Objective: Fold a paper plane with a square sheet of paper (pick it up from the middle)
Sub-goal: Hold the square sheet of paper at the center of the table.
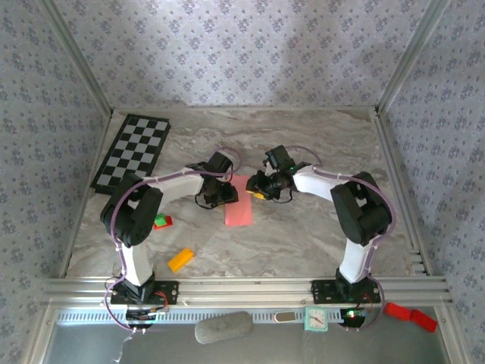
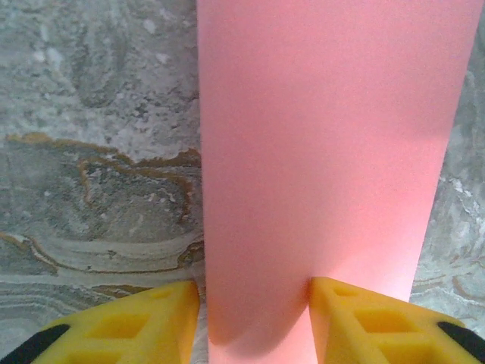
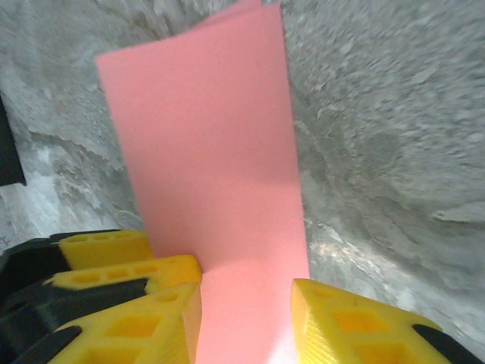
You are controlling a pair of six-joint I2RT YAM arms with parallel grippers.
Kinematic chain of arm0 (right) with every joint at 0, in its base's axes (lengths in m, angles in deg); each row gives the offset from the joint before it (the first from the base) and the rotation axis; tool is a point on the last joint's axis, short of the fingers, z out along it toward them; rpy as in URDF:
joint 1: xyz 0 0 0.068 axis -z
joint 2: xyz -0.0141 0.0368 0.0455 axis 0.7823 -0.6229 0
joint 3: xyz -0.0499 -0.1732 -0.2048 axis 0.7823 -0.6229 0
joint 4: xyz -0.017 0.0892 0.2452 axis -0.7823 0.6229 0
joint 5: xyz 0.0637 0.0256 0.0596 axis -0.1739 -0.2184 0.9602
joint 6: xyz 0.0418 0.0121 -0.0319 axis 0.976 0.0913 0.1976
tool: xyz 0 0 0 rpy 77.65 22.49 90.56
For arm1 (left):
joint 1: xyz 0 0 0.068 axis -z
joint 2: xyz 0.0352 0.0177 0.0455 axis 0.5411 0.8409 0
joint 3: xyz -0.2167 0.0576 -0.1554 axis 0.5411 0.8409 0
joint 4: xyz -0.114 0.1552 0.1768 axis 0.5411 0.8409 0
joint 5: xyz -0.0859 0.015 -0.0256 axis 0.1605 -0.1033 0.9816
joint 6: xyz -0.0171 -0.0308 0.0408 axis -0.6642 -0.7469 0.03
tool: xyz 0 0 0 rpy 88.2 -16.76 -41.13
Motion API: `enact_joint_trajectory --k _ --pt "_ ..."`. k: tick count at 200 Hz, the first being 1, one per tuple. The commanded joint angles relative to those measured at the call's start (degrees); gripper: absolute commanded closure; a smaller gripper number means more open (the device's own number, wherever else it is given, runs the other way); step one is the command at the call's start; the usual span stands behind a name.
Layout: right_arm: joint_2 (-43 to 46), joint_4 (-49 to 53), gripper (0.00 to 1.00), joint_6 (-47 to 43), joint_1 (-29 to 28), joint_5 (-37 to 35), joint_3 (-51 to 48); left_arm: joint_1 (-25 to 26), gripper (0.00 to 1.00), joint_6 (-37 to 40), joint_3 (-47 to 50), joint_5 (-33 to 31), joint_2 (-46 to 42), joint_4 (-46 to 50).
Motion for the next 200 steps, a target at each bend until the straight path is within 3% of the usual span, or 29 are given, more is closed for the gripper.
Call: enact_joint_trajectory --k 1,48,129,200 --pt "2.9 0.4 0.62 -0.1 1.5 -2.0 -2.6 -0.5 0.59 -1.3 1.9 -1.4 1.8 0.0" --pt "4.5 -0.2 0.62 -0.2 3.0 -2.9 -4.9 -0.6 0.64 -2.3 2.5 -1.5 2.7 -0.9" --pt "4.0 -2.5 0.60 -0.1 3.1 -1.5 -5.3 -0.7 0.64 -5.8 3.2 -1.5 4.6 -1.3" --pt "3.0 -3.6 0.59 -0.3 2.1 -0.5 -5.0 -0.6 0.62 -4.1 2.1 -0.8 6.3 0.2"
